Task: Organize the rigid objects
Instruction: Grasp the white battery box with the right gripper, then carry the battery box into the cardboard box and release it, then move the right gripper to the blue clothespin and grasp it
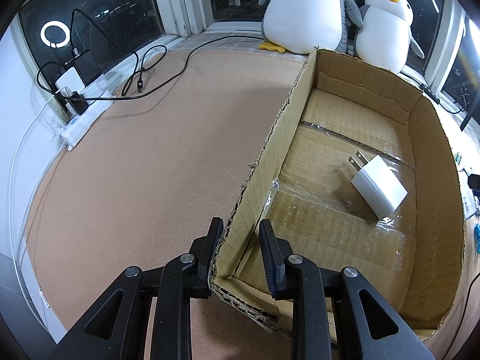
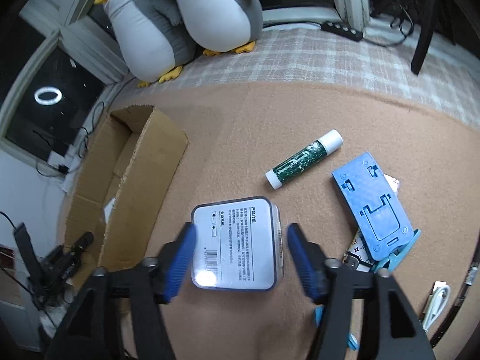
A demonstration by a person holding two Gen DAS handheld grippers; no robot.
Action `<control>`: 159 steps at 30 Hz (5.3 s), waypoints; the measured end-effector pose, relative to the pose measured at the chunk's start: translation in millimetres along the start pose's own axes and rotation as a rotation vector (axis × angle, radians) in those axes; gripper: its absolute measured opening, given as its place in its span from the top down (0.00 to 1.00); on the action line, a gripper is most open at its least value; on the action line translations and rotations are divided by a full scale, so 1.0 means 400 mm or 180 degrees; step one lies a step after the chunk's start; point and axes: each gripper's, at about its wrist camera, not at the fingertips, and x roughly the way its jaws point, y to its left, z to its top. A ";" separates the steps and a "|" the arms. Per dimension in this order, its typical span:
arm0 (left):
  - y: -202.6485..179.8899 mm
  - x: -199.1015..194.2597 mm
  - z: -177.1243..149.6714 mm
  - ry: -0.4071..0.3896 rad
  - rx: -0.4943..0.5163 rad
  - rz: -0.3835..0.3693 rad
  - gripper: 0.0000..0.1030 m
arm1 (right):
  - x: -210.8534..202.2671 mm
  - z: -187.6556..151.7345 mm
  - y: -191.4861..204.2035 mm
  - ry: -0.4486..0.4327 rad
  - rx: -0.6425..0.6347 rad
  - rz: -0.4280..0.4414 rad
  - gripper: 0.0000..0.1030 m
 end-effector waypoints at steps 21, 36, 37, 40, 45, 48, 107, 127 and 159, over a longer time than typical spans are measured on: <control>-0.007 0.002 0.000 -0.0018 -0.0036 -0.0022 0.74 | 0.092 0.000 0.123 0.0499 -0.0680 -0.1003 0.30; -0.006 0.002 0.000 -0.0019 -0.0034 -0.0023 0.74 | 0.106 0.020 0.077 0.0548 -0.0515 -0.0817 0.35; -0.006 0.001 0.000 -0.0018 -0.0034 -0.0023 0.74 | 0.103 0.020 0.072 0.0531 -0.0503 -0.0809 0.35; -0.006 0.002 0.000 -0.0020 -0.0033 -0.0022 0.74 | 0.083 0.020 0.068 0.0449 -0.0431 -0.0745 0.35; -0.006 0.001 0.000 -0.0020 -0.0033 -0.0023 0.74 | 0.004 0.019 0.123 0.0220 -0.0522 -0.0653 0.35; -0.006 0.001 0.000 -0.0018 -0.0034 -0.0026 0.74 | -0.043 0.035 0.177 0.0066 -0.0621 -0.0565 0.35; -0.004 0.004 -0.001 -0.0016 -0.0013 -0.0032 0.73 | -0.079 0.090 0.438 -0.0308 -0.1011 -0.0190 0.31; -0.011 0.003 -0.001 -0.0040 0.0041 0.0002 0.73 | -0.396 -0.144 0.110 -0.0461 -0.0365 -0.0298 0.31; -0.014 0.003 -0.001 -0.0044 0.0060 0.0010 0.73 | -0.050 -0.232 -0.078 0.0113 -0.0459 -0.0845 0.73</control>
